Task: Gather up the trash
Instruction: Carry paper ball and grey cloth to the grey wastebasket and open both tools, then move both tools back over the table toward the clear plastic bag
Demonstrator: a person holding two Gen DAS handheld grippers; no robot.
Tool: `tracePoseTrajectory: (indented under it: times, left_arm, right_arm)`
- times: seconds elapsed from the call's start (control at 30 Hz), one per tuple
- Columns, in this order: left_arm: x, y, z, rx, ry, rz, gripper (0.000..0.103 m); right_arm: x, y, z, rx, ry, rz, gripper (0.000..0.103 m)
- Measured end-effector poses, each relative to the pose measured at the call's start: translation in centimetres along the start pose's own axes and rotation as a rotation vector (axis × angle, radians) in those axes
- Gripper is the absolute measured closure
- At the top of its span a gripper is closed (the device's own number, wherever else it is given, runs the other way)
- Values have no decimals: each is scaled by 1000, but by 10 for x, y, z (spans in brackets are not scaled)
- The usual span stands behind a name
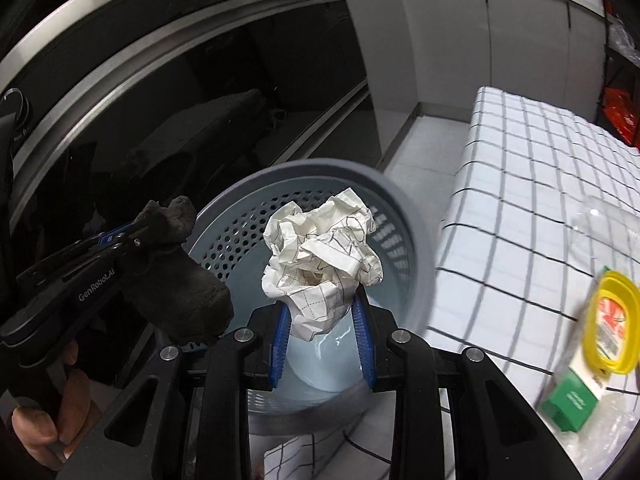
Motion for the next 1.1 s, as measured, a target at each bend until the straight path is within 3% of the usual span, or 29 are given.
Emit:
tracePoseTrajectory:
  times: [0.2, 0.5, 0.57, 0.63, 0.7, 0.77, 1.1]
  left_arm:
    - [14, -4, 8, 8, -51, 15, 92]
    - [19, -6, 13, 7, -82, 18, 90]
    - [18, -7, 14, 4, -85, 21, 89]
    - [16, -8, 14, 3, -81, 19, 89]
    - [15, -9, 14, 1, -75, 18, 72]
    - [12, -9, 13, -1, -63, 14, 58]
    - [11, -9, 10, -3, -53, 6, 56]
  right_arm:
    - [27, -1, -1, -12, -48, -13, 74]
    - [36, -4, -3, -10, -71, -17, 73]
    - [32, -4, -2, -8, -65, -14, 70]
    - [28, -6, -2, -7, -57, -10, 61]
    - [26, -5, -3, -5, -45, -10, 52]
    - [24, -5, -4, -3, -37, -10, 51]
    - [18, -3, -3, 5, -23, -9, 51]
Point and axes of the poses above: each gripper's, at about its wrist camera, not at the fingertips, and x roughly the way its jaws point, y to its right, z to its underside, the point moved 4 cm from there along x, roughly the way its jaws point, and after that the axes turned 2 degrees about x, right-handed, at the moved point
